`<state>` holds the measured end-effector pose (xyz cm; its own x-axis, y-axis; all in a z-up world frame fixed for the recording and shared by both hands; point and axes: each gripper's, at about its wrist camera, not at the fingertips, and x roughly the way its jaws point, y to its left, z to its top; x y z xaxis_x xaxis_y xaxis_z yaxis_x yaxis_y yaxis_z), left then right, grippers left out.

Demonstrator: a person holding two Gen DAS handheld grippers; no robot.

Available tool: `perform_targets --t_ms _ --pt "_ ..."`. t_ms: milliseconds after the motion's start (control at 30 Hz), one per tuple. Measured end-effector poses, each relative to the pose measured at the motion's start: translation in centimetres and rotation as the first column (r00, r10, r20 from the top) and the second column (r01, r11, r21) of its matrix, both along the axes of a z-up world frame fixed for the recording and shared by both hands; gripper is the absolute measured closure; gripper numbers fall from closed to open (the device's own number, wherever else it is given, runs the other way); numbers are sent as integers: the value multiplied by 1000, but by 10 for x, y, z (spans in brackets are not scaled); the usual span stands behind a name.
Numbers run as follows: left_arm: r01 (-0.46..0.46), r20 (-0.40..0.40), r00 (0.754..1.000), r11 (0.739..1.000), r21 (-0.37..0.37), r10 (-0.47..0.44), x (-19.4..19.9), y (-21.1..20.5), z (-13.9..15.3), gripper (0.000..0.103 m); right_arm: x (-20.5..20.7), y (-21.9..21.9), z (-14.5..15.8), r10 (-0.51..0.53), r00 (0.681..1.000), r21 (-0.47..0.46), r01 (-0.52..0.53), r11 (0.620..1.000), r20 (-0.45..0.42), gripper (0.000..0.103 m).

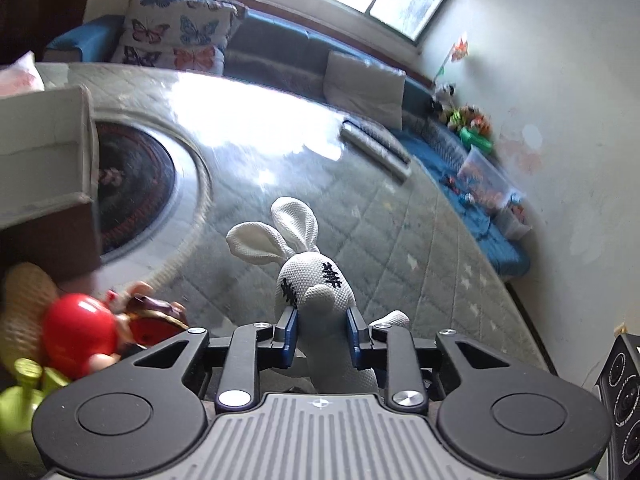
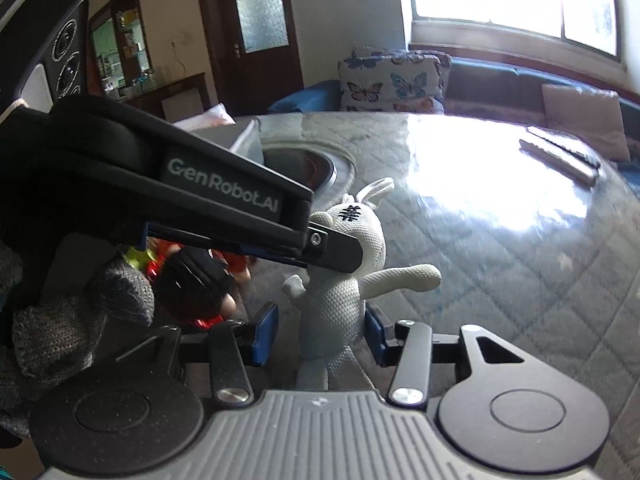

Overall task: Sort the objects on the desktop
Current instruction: 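Lift the bunny with the right tool and carry it over the box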

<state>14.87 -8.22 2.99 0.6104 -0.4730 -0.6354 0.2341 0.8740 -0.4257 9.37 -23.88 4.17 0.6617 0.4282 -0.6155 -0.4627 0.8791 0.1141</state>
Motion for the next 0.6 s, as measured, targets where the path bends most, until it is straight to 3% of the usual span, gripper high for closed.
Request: perform_targets --t_ms 233,400,600 --pt "-153 78 985 988 -21 155 -11 54 27 75 12 49 30 124 989 -11 -123 992 76 60" --pt "-285 116 951 958 -41 287 -12 109 43 75 34 104 46 244 964 -26 -242 970 109 60" --pt "-430 111 894 900 -71 435 3 173 48 75 68 183 57 376 921 -65 -371 926 100 60"
